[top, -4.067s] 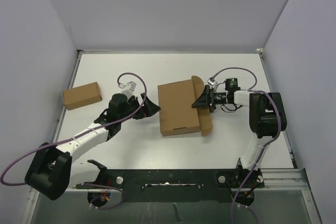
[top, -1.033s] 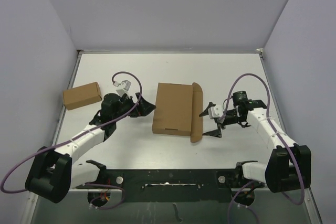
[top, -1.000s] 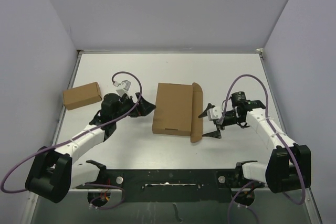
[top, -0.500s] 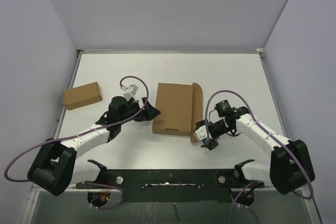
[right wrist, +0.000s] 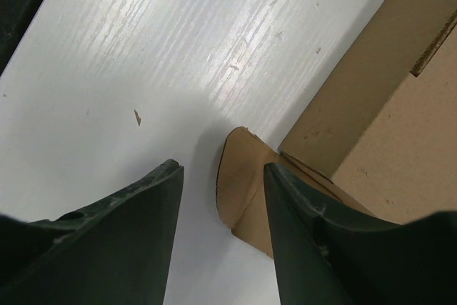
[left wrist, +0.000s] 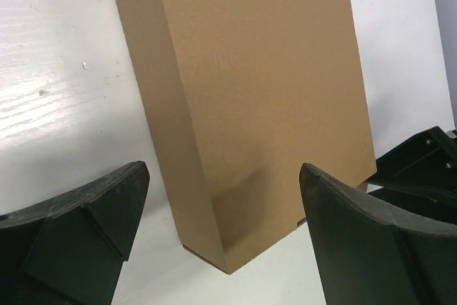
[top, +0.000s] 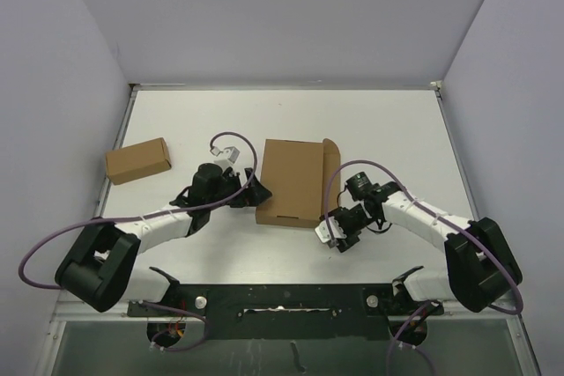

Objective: Fold the paper box

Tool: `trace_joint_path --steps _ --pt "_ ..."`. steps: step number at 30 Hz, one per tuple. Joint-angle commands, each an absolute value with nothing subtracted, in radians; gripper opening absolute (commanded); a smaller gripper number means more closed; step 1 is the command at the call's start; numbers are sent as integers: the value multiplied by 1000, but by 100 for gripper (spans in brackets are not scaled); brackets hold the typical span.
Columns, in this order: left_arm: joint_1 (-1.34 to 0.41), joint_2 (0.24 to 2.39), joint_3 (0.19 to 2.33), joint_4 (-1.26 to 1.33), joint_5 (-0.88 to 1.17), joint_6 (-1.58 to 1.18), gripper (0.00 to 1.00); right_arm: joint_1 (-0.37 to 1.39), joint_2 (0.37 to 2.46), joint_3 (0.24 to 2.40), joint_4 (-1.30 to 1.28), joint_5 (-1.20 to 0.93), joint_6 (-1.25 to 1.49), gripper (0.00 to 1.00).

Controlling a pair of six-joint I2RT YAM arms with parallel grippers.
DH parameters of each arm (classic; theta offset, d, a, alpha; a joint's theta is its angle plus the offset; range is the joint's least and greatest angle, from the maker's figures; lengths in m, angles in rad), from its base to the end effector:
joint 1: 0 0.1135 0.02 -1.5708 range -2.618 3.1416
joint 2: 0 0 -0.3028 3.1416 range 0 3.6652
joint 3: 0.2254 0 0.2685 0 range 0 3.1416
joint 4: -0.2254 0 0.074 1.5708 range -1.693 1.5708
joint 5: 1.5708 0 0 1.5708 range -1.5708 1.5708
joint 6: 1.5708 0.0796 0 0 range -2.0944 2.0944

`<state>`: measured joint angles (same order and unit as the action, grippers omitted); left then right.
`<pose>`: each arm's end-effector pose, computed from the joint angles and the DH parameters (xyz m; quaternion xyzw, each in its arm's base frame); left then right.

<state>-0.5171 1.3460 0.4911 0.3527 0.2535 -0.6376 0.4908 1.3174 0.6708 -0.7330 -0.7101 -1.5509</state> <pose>0.2526 -0.1666 0.1779 0.0129 0.8560 -0.3669 0.3639 0.1649 0.1469 0.1649 -0.8131 0.4595 0.2533 0.2522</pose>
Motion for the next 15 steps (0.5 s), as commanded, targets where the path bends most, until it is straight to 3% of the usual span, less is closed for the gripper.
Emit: trace_joint_path --steps 1,15 --pt "-528 1369 543 397 230 -612 86 516 1326 674 -683 -682 -1516 48" --pt "-538 1429 554 405 214 -611 85 520 1324 679 -668 -683 -1473 34"
